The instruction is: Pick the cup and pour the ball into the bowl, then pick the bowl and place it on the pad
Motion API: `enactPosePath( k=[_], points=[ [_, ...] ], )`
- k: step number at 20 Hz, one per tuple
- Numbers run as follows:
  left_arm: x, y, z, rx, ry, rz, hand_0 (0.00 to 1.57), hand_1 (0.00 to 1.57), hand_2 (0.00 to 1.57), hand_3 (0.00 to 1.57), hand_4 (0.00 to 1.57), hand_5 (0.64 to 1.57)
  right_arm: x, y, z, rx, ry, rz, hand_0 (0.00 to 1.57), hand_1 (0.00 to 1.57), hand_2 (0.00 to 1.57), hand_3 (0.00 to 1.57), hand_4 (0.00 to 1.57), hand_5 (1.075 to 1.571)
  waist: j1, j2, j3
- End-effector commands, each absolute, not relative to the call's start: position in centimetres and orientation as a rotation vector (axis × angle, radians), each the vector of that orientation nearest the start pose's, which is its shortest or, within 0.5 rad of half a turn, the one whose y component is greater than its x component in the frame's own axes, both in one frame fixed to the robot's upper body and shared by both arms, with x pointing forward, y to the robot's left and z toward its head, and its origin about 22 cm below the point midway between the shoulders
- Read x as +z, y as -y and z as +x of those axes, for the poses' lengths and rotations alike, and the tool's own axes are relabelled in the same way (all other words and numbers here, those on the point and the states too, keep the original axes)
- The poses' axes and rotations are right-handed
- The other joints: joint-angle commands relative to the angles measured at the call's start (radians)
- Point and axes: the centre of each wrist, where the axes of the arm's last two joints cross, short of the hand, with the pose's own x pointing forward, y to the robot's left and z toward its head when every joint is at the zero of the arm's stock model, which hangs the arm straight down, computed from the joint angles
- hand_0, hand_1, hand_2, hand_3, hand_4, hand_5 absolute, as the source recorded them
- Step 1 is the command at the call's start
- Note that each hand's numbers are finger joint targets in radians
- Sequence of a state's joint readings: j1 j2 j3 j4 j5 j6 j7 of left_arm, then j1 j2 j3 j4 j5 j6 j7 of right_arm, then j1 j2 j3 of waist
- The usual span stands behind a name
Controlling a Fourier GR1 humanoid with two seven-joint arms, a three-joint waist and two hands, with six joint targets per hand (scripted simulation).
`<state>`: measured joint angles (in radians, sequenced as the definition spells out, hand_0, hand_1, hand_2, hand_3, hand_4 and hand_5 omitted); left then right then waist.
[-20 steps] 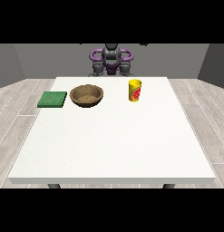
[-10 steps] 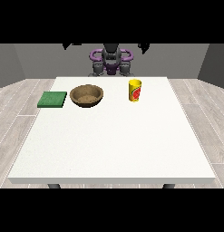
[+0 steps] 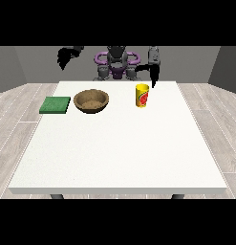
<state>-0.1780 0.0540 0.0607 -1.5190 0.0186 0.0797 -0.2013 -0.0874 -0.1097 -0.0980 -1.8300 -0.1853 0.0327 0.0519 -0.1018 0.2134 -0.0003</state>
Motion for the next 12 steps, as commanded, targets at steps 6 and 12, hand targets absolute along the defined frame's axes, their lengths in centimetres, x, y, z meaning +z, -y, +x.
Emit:
enactPosePath(
  k=[6, 12],
  points=[
    [-2.5, -23.5, 30.3, -0.010, 1.810, 0.092, 0.00, 0.00, 0.00, 0.00, 0.00, 1.441, 6.7, 30.1, 25.5, -0.041, 1.848, 0.067, 0.00, 0.00, 0.00, 0.00, 0.67, 1.560, -0.027, -0.025, 0.0002],
    [-5.5, -23.1, 31.3, -0.002, 1.810, 0.084, 0.00, 0.00, 0.00, 0.00, 0.20, 1.429, 6.9, 30.0, 26.5, -0.029, 1.842, 0.034, 0.00, 0.00, 0.00, 0.00, 0.67, 1.562, -0.030, -0.013, -0.0003]
  ],
)
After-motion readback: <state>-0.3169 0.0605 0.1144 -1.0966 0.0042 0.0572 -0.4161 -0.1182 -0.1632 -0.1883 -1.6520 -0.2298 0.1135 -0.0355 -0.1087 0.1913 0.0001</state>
